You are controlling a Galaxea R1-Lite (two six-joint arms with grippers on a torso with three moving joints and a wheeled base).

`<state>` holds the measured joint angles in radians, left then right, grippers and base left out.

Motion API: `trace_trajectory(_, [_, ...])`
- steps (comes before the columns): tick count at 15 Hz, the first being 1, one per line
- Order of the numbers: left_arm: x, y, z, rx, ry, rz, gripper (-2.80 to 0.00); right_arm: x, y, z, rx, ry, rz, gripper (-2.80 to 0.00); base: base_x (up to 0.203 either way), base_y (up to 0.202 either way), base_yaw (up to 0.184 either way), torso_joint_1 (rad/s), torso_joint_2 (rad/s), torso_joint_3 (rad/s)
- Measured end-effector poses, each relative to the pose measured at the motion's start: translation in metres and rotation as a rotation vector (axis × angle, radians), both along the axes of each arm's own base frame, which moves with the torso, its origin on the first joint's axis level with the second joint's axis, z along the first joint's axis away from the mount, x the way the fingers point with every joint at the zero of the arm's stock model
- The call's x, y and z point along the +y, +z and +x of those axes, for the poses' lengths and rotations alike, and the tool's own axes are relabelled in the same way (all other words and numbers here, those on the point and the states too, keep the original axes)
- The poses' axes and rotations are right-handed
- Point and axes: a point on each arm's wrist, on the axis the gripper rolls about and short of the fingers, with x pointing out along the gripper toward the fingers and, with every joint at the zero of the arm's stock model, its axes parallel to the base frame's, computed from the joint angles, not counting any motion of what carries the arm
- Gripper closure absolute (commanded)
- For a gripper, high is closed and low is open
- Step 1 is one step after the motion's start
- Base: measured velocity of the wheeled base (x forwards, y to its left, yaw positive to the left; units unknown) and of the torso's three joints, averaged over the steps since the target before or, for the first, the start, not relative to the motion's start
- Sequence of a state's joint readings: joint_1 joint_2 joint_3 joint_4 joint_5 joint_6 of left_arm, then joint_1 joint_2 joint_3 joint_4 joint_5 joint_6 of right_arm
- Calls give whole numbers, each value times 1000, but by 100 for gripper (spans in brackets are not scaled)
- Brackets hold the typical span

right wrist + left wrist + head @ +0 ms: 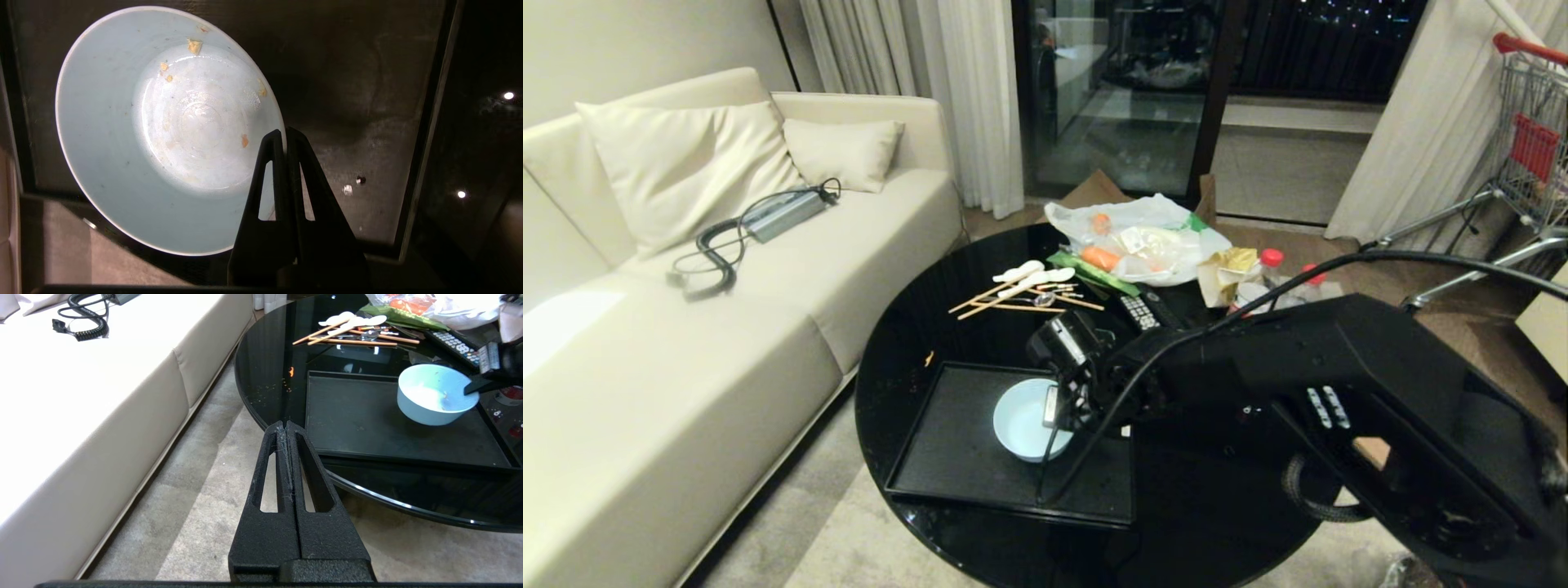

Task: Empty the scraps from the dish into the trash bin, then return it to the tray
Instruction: Put the bowl back to the table

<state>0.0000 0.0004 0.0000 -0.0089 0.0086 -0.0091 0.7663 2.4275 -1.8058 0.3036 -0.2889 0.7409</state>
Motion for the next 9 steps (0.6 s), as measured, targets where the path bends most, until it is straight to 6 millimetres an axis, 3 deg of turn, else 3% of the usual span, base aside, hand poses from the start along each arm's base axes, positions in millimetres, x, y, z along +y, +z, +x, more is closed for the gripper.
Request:
trace_trajectory(7, [0, 0, 0, 0, 0, 0, 0, -5, -26, 23, 14, -40, -17, 0, 0, 0, 0, 0, 0, 0])
trace_trajectory(8, [0, 0, 0, 0, 0, 0, 0, -6, -27, 25, 13, -43, -16, -280, 0, 0, 0, 0, 0, 0])
trace_trajectory(9, [0, 0, 0, 0, 0, 0, 0, -5, -28, 26, 12, -44, -15, -280, 0, 0, 0, 0, 0, 0])
